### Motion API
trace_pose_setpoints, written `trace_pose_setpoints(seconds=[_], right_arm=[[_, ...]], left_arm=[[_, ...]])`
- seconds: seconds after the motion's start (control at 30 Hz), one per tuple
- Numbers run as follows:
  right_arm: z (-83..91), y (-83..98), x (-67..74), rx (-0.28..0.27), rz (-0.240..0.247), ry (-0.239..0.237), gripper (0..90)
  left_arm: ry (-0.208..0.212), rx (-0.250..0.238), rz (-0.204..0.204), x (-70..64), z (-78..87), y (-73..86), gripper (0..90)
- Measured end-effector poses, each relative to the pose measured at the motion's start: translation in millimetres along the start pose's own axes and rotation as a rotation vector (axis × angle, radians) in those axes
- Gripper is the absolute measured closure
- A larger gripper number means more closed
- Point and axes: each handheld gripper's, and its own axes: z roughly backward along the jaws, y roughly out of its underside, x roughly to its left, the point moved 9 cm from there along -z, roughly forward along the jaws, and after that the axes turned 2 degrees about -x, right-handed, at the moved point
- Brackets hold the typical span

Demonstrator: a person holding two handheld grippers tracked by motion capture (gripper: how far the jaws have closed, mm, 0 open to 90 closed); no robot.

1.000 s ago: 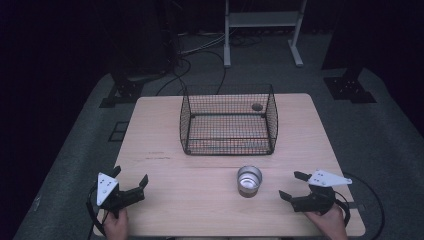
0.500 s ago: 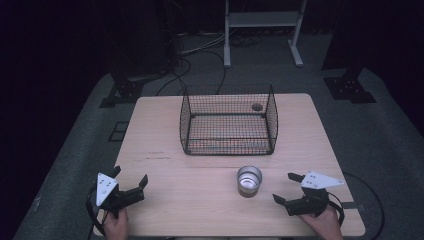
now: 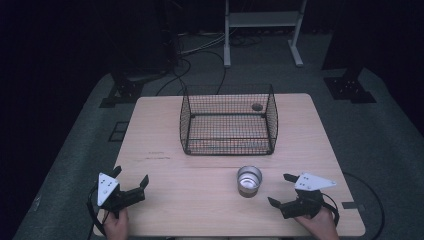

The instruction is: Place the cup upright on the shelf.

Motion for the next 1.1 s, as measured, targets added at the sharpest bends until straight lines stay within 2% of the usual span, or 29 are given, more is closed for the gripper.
trace_pose_setpoints(seconds=[0.57,0.87,1.1], right_arm=[[-10.0,-6.4,8.6,0.016,0.018,-0.007,1.8],[-20.9,-11.3,14.4,0.037,0.032,-0.031,1.8],[-34.7,-13.1,15.2,0.086,0.046,-0.031,1.8]], left_arm=[[0.001,-0.003,-0.001,-1.6,0.8,-0.6,0.0],[0.002,-0.008,0.004,-2.4,0.9,-1.2,0.0],[0.004,-0.006,-0.003,-2.7,1.0,-1.3,0.0]])
